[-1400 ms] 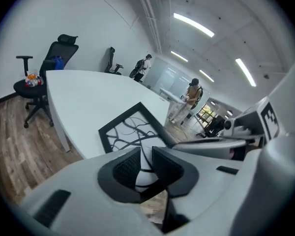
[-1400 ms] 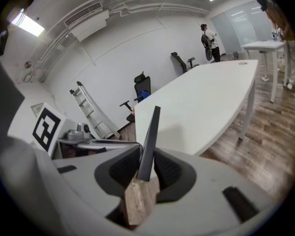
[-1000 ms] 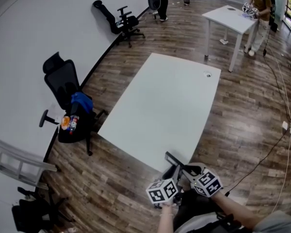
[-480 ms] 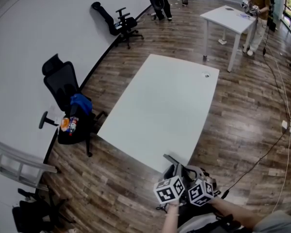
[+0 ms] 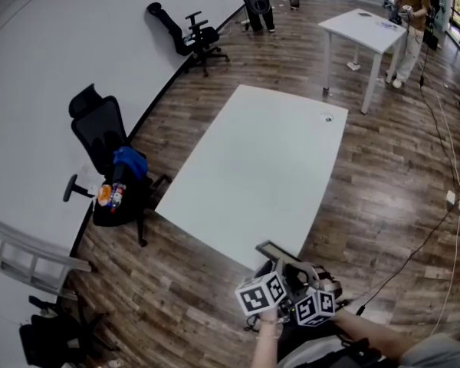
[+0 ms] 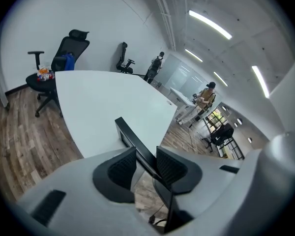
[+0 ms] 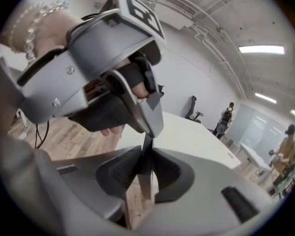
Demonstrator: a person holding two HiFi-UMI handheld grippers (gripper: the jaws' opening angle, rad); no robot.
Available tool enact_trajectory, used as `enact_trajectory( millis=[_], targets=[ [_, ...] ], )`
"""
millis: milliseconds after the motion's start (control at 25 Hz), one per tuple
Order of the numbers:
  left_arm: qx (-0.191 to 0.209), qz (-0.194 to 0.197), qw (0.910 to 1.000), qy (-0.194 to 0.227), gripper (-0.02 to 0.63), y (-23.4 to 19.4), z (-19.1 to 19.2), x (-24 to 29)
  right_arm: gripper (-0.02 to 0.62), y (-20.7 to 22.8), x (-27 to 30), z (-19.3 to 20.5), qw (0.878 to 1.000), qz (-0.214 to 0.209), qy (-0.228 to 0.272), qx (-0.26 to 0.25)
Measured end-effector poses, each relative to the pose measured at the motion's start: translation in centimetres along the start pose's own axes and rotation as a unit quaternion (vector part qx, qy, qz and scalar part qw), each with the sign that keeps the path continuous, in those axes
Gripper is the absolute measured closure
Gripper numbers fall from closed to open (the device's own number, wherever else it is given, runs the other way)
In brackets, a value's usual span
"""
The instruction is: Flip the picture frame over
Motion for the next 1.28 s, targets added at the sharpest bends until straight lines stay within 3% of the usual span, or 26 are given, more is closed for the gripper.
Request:
enact_trajectory(
  millis=[160,440,640,920,1080,1280],
  targets=[
    [-0.047,0.021,0.9984,-0.022,0.489,-0.8,0.6,0.3,0.518,-0.8,0.0,0.7,0.998,0.005,0.0,-0.066],
    [-0.118,0.072,0.9891,-0.049,0.494,-2.7,1.2,0.9,0.514,-1.5,0.1,1.0,0.995,-0.027,0.034,-0.095],
    [-0.112,0.072,0.9893,-0.06,0.509,-3.8,1.9,0.9,0.495,-2.7,0.7,1.3,0.991,-0.06,0.031,-0.112],
    [-0.119,0.083,0.9878,-0.056,0.541,-5.0,3.9,1.2,0.491,-4.8,1.1,2.4,0.979,-0.049,0.005,-0.196],
    [-0.135,0.083,0.9859,-0.053,0.541,-5.3,4.7,1.2,0.488,-5.4,1.5,2.7,0.978,-0.048,0.002,-0.205],
    [-0.094,0.03,0.9946,-0.03,0.54,-5.8,5.2,0.8,0.488,-6.0,2.1,3.3,0.971,-0.042,0.004,-0.234]
  ],
)
Point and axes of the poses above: the fingertips, and each gripper's own axes: x forward along the fingers, y to its right, z out of its underside, the point moved 6 cm from there along -x, backward along the fingers, and after that the axes turned 5 degrees about -z, right-handed, at the moved point
